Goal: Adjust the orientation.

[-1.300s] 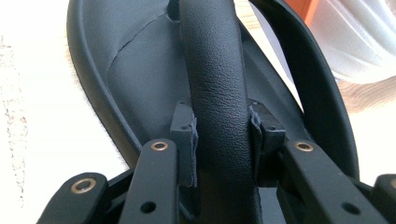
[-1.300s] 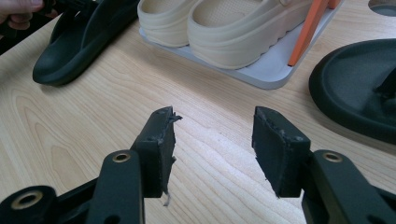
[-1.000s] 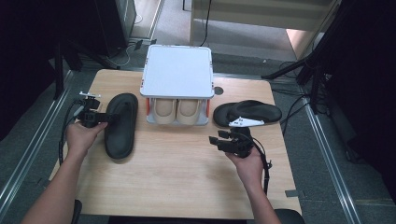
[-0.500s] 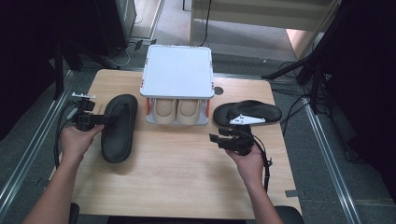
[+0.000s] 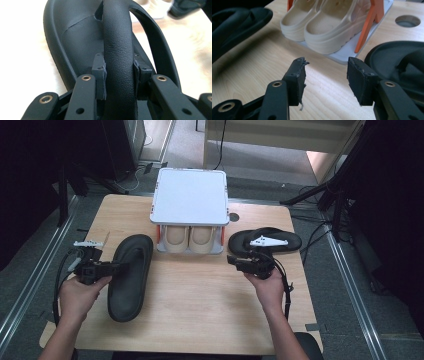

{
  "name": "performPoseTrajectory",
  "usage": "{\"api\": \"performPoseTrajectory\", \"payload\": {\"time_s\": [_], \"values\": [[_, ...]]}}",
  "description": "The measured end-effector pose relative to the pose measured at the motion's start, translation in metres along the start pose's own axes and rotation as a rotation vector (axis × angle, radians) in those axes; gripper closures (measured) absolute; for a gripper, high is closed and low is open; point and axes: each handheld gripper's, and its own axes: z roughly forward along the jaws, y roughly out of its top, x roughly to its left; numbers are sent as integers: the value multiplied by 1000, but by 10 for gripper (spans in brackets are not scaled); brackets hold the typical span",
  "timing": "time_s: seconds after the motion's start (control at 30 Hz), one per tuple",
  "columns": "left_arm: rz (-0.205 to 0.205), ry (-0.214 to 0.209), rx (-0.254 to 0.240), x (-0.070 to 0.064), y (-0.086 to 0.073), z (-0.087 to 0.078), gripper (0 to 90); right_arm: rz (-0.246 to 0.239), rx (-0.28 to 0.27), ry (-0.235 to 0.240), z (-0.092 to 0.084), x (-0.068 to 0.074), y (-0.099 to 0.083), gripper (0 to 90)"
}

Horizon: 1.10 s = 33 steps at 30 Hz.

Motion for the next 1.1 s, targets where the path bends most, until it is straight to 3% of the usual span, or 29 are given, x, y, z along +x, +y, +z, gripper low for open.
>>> {"api": "performPoseTrajectory", "payload": {"time_s": [0.3, 0.6, 0.83, 1.1], "values": [[32, -18, 26, -36, -20, 12, 694, 11, -12, -20, 0, -10, 7, 505], [44, -36, 52, -60, -32, 34, 693, 8, -10, -43, 1, -18, 8, 511], [73, -48, 70, -73, -35, 54, 692, 11, -11, -48, 0, -19, 8, 511], [72, -73, 62, -82, -36, 70, 691, 16, -11, -56, -3, -20, 7, 511]]}}
